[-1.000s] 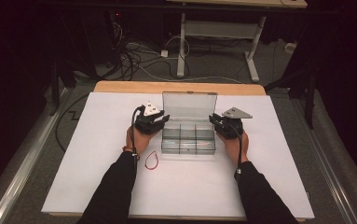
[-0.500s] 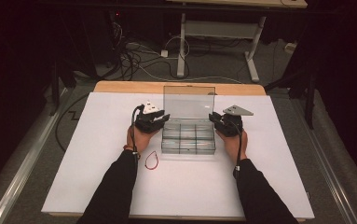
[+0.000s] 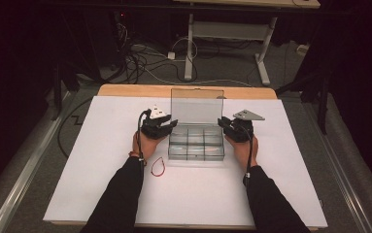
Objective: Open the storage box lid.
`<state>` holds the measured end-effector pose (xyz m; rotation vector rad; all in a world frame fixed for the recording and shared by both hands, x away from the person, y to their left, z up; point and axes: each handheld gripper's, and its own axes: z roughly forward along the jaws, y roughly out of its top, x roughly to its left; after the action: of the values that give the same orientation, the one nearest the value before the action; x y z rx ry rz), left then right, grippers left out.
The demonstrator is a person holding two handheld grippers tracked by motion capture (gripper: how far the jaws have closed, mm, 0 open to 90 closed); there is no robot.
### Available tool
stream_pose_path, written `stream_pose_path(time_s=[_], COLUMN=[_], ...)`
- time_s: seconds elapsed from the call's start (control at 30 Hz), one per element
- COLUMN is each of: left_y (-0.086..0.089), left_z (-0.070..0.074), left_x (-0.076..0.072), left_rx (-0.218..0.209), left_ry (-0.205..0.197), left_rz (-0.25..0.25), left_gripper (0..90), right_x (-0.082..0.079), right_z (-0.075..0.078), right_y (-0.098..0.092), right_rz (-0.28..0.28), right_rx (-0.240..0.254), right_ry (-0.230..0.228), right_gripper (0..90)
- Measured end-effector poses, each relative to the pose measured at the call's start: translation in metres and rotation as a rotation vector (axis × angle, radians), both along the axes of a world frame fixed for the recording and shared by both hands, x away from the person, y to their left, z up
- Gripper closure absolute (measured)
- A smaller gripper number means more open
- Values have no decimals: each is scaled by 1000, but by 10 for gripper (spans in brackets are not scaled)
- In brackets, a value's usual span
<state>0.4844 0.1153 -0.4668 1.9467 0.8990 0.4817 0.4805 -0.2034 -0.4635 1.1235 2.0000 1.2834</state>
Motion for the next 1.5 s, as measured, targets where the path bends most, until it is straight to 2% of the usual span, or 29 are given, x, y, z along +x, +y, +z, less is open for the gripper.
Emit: stream_pose_path(time_s=[0.3, 0.37, 0.43, 0.6, 0.8, 1.0, 1.13, 1.2, 1.43, 1.5], left_y=[3, 1, 0, 1, 0, 6, 7, 9, 13, 14], left_z=[-2, -2, -1, -1, 1, 10, 18, 20, 26, 28], left_x=[0, -1, -1, -2, -3, -7, -15, -18, -33, -38], left_rx=[-33, -28, -18, -24, 8, 8, 52, 56, 75, 80], left_ry=[12, 10, 6, 9, -1, -24, -58, -65, -102, -117], left_rz=[-2, -9, -7, -8, -5, -3, -19, -22, -45, -48], left_gripper=[599, 600, 604, 607, 608, 608, 605, 604, 602, 564], right_x=[0, 0, 0, -1, -1, -4, -7, -10, -26, -31], right_z=[-1, -2, -2, -2, -1, 3, 9, 12, 21, 23], right_y=[0, 2, 4, 5, 6, 4, 2, 1, 2, 2], right_rz=[2, 11, 16, 22, 20, 27, 39, 49, 85, 98], right_rx=[2, -15, -3, -10, -25, -32, -38, -38, -80, -84], right_ry=[5, 11, 10, 10, 7, 3, -5, -9, -59, -68], right_gripper=[761, 774, 778, 783, 780, 767, 767, 767, 748, 748])
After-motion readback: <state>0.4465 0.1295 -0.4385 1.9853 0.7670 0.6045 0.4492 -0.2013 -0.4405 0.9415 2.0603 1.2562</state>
